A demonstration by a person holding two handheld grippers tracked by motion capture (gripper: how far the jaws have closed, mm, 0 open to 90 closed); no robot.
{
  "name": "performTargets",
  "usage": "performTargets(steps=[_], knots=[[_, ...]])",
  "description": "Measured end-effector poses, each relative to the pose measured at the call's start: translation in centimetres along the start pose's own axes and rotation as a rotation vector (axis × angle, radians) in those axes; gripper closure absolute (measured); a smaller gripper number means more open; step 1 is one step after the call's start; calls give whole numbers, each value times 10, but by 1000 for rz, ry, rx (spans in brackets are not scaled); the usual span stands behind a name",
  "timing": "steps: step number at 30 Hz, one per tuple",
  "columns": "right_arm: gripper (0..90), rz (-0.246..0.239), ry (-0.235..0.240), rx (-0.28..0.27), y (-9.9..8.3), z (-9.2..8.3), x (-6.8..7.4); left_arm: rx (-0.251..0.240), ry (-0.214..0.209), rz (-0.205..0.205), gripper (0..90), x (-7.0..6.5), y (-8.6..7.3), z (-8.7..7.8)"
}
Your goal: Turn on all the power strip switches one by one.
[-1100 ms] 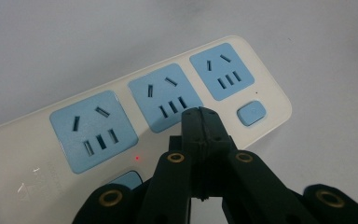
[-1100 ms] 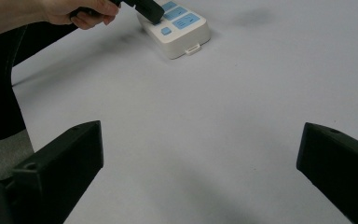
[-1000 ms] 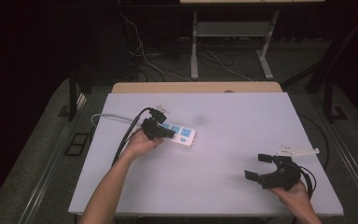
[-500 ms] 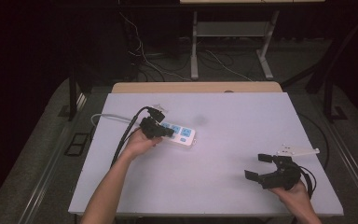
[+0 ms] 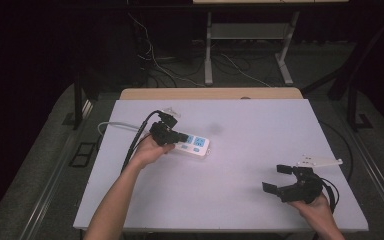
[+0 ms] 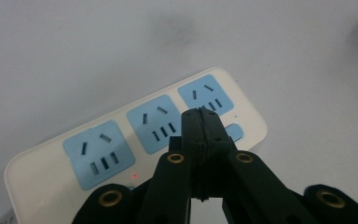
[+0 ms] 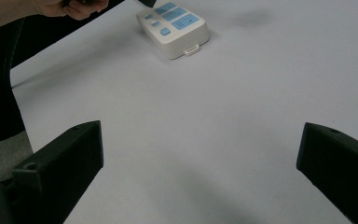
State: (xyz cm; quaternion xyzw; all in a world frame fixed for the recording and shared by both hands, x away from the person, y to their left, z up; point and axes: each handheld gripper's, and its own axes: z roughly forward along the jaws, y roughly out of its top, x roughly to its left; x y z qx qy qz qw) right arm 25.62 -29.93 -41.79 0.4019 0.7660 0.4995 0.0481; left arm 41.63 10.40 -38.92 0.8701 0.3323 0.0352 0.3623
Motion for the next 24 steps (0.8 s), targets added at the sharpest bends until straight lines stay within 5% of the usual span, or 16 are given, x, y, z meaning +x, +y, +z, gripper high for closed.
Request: performTargets(steps=[24], knots=[[3, -1, 2, 1, 0, 0, 0, 45, -37, 79, 895, -23, 10, 18]])
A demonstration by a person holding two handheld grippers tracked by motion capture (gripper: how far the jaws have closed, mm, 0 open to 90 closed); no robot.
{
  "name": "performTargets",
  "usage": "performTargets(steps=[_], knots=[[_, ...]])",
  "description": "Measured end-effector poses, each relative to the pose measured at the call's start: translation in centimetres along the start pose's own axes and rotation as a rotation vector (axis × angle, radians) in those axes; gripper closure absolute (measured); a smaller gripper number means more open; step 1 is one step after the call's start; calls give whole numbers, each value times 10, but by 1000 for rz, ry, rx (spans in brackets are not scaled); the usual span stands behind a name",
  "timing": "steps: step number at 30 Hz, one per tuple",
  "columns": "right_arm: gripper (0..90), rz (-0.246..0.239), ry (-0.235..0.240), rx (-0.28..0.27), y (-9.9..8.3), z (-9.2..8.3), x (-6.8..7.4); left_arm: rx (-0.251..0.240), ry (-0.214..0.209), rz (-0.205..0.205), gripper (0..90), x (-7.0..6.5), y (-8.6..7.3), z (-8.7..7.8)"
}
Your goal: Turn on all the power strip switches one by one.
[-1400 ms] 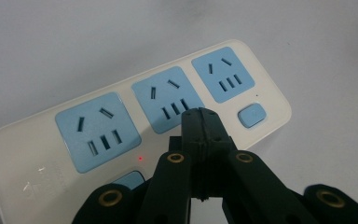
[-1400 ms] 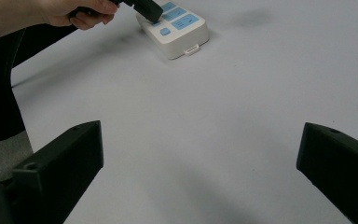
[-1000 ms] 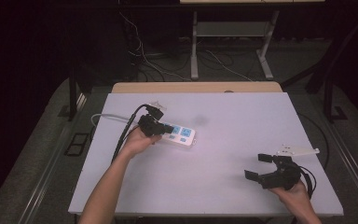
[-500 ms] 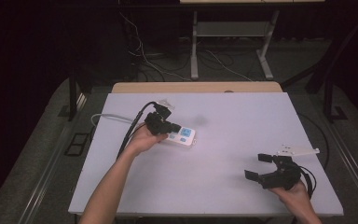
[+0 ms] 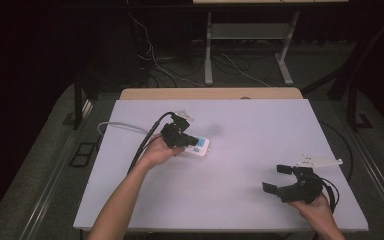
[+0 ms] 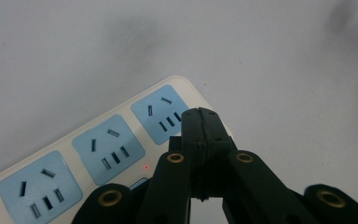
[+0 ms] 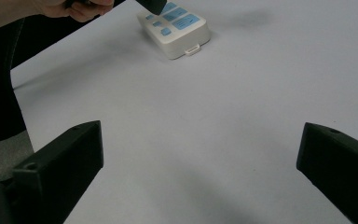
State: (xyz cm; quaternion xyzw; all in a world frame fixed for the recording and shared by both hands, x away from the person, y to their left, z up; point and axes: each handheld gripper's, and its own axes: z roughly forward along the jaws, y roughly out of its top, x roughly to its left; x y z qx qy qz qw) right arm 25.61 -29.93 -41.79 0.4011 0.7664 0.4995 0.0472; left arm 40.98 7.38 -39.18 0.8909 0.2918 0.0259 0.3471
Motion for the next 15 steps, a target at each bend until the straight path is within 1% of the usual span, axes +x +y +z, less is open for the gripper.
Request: performTargets(steps=[9, 11, 15], knots=[[4, -1, 0, 1, 0, 0, 0, 31, -1, 10, 894, -1, -3, 8], [3, -2, 0, 3, 0, 0, 0, 42, 7, 16, 894, 0, -4, 10], [4, -2, 0, 0, 0, 0, 0, 40, 4, 7, 894, -1, -5, 12]])
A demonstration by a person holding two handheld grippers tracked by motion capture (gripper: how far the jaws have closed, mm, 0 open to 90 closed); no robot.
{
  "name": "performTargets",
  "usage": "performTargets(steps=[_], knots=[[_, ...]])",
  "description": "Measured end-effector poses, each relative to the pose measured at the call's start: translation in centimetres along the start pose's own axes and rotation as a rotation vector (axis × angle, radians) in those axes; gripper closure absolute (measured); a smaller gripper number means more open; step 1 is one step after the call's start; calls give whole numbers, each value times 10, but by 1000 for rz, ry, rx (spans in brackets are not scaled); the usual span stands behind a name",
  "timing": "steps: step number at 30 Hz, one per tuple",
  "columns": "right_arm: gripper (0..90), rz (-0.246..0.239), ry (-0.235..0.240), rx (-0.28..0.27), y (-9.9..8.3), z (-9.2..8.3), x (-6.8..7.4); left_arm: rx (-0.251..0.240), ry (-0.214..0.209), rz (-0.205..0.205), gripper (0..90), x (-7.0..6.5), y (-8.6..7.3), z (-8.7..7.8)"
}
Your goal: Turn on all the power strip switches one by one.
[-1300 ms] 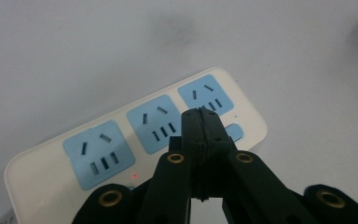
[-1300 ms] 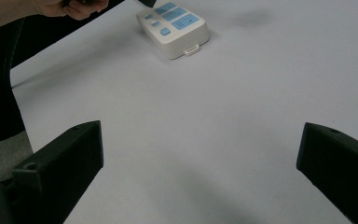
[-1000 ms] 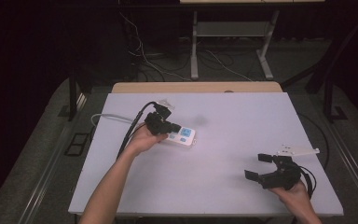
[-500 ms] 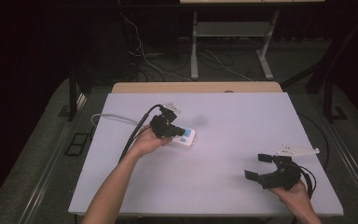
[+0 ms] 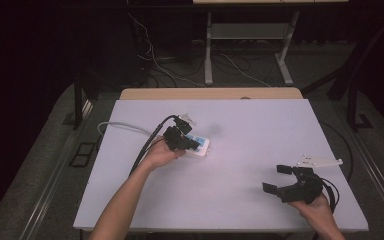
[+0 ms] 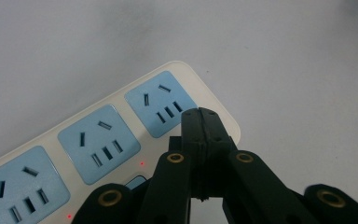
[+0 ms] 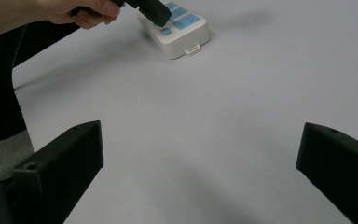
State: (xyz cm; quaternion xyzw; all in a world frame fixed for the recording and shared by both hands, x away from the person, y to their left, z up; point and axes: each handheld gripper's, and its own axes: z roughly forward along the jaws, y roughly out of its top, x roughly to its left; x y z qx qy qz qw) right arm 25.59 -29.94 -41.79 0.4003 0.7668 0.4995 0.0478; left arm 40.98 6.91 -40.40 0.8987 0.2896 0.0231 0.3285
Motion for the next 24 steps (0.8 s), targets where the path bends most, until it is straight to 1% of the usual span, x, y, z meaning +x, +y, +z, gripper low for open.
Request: performTargets(steps=[5, 8, 16, 19, 24], knots=[[3, 0, 0, 2, 0, 0, 0, 6, 0, 4, 894, -1, -1, 3], [3, 0, 0, 0, 0, 0, 0, 0, -4, -4, 894, -1, -2, 3], [3, -1, 0, 1, 0, 0, 0, 0, -7, -1, 894, 0, -2, 4], [4, -2, 1, 3, 0, 0, 0, 0, -15, -4, 896, 1, -2, 5], [3, -3, 1, 0, 0, 0, 0, 5, -9, 1, 897, -1, -2, 6]])
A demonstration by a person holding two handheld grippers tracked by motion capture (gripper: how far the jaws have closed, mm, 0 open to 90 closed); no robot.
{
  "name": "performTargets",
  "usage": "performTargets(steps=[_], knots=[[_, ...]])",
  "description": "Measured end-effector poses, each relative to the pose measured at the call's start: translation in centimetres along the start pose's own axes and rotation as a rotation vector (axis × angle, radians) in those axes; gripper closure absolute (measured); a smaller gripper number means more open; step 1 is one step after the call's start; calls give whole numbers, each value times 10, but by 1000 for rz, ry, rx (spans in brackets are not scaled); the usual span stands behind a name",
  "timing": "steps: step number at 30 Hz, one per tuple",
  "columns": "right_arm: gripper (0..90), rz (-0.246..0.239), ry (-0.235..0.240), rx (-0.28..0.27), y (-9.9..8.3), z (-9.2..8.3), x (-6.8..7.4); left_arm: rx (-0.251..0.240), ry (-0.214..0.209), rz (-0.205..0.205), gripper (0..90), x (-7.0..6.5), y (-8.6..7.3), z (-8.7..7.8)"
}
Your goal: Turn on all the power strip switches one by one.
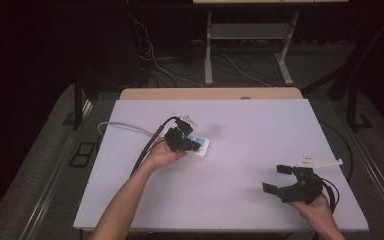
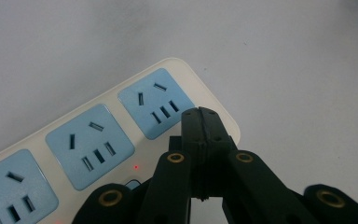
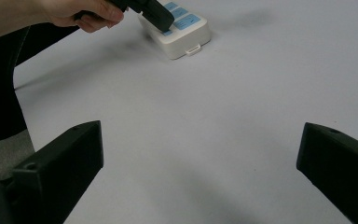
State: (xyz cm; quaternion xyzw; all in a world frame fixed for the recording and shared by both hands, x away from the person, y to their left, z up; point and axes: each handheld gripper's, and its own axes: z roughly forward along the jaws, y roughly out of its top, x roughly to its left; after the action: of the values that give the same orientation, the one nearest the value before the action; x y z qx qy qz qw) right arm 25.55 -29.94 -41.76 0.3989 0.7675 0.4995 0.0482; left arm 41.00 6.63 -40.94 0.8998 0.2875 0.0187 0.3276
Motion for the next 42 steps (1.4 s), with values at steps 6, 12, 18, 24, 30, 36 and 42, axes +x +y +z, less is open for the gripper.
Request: performTargets(steps=[6, 12, 18, 24, 30, 36, 42], knots=[[4, 0, 0, -2, 0, -1, 1, -1, -13, -10, 898, 2, -1, 1], [4, 1, 0, -1, 0, -1, 2, 0, -12, -13, 900, 0, 0, 5], [3, -2, -1, -3, 0, -2, 1, -1, -8, -13, 900, -2, 0, 6], [4, -3, -1, -5, 0, -2, 1, 0, -9, -14, 900, -2, 1, 6], [4, 1, -1, -2, 0, -1, 0, 0, -3, -14, 897, -3, 1, 6], [3, 3, -2, -1, 0, -1, 0, 17, 28, 20, 896, -8, 5, 6], [3, 5, -4, -4, 0, -1, -1, -20, 36, 3, 895, -3, 5, -4]])
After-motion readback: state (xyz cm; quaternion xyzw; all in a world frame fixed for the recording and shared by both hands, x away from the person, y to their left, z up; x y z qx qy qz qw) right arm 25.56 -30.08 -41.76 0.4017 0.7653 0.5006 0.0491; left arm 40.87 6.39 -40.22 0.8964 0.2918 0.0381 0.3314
